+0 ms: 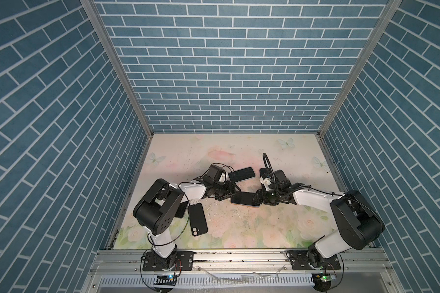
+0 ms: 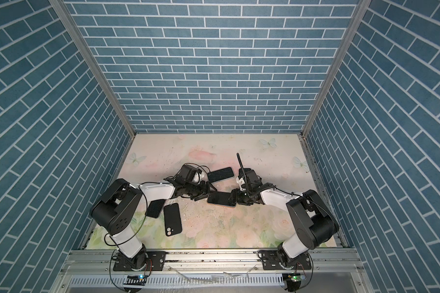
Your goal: Put the phone into the phone case
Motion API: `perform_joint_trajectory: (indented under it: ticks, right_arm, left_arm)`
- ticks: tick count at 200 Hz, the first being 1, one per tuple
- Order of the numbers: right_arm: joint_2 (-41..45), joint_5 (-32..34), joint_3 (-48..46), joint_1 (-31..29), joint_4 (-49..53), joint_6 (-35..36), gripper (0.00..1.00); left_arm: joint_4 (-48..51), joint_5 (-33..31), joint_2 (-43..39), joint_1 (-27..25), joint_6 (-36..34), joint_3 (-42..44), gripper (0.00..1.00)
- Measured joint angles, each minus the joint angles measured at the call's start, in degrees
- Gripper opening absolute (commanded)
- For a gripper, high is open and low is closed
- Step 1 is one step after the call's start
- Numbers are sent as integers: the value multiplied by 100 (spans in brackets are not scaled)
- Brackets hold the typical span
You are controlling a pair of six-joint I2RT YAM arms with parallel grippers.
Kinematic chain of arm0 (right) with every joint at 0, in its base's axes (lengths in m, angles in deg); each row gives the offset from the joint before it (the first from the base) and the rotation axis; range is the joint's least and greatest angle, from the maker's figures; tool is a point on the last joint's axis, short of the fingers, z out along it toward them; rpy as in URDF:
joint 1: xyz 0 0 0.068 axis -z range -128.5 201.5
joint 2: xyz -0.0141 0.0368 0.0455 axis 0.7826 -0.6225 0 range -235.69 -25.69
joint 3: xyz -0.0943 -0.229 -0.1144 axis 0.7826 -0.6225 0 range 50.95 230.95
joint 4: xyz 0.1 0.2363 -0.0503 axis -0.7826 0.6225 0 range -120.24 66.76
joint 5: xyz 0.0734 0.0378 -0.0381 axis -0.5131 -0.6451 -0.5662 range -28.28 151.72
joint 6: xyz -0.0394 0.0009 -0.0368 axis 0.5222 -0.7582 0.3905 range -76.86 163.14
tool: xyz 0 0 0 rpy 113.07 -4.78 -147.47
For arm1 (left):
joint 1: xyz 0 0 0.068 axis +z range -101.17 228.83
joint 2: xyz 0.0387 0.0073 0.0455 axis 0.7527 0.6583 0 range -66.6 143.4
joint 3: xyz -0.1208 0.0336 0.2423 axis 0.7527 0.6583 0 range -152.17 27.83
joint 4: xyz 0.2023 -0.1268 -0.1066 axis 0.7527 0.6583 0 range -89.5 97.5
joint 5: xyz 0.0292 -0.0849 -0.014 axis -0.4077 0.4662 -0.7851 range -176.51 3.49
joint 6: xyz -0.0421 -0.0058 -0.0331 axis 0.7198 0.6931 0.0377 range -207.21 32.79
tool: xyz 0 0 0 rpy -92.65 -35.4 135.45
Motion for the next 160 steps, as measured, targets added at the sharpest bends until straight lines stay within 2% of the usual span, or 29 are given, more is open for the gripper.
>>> perform_joint_trajectory:
  ticks: [95,160]
  right_arm:
    - [-24,-87,-72,39,-221,-240,59]
    - [-144,-684,-627,372,-1775,-745,58]
  left_arm:
    - [-28,15,-2,7,-15,11,73]
    - [-208,2,-48,70,17,142,73]
